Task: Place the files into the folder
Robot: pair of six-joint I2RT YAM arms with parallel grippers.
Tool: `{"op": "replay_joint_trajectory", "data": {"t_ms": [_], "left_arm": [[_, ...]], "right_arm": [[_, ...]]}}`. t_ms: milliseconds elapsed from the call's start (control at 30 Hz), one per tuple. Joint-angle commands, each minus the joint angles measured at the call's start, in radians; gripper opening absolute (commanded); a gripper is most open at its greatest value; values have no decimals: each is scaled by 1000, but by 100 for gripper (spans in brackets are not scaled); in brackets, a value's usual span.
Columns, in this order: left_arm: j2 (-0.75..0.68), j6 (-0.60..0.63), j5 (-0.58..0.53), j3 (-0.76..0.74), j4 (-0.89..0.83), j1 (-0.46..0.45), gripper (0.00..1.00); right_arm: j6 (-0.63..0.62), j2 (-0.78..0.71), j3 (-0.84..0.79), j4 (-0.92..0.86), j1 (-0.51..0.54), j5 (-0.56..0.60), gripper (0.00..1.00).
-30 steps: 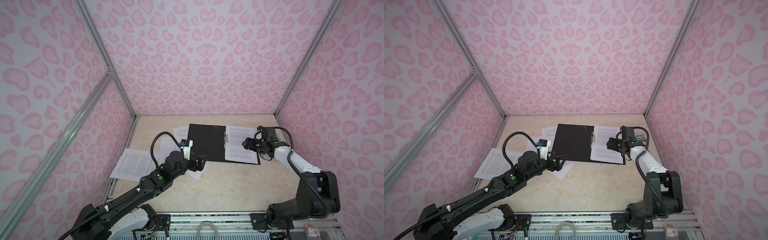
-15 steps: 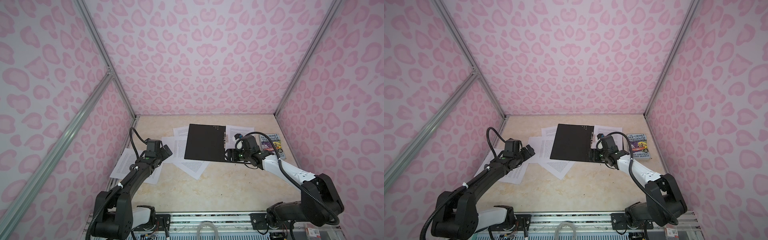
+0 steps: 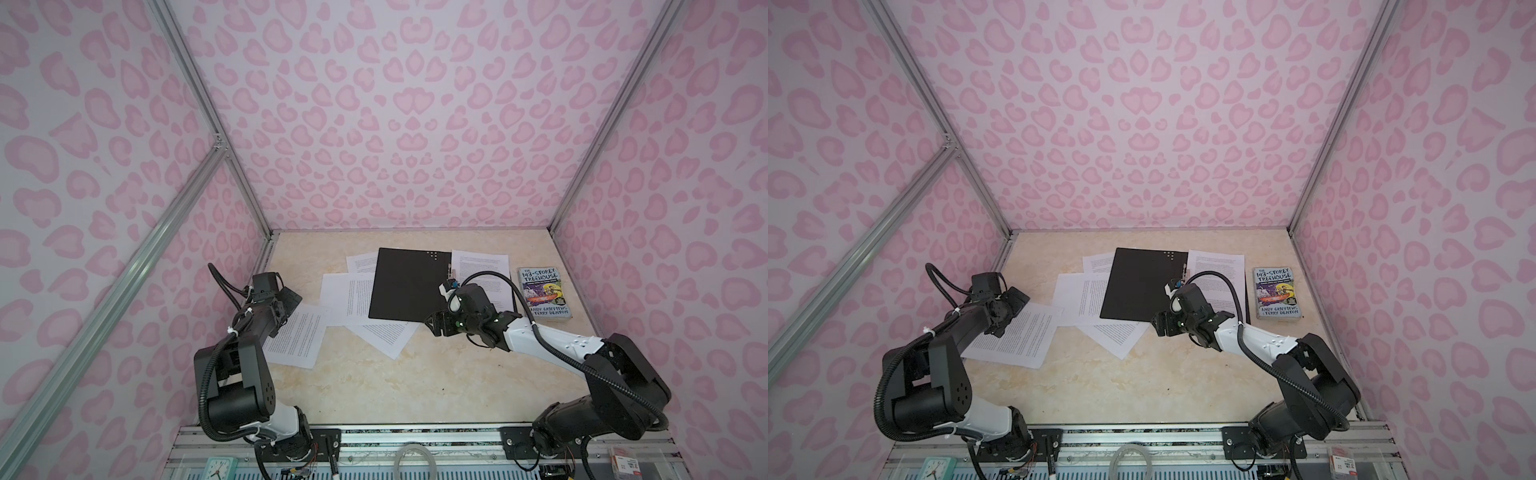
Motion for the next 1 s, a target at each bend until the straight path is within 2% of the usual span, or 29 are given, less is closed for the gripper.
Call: {"op": "replay_joint_trajectory", "data": {"t_ms": [0,167,300,400,500,733,967], "left_arm": [[31,-10,-4,39,2,19,97],[123,0,-15,134,-6,59,97],[202,-2,39,182,-6,98,97],[241,17,78,205,-9,107,98],[274,19,103,221,-37,108,98],[322,9,286,198,-20,102,99],[278,12,325,131,18,19,99]], "right_arm": [[16,21,-4,54,3,-36,86],[19,28,-6,69,8,-56,88],[16,20,-11,78,11,-58,92],[15,21,-10,80,13,-63,98],[13,24,-9,80,11,-57,98],[18,28,-5,78,12,-78,98],[17,2,-8,74,12,-76,98]]}}
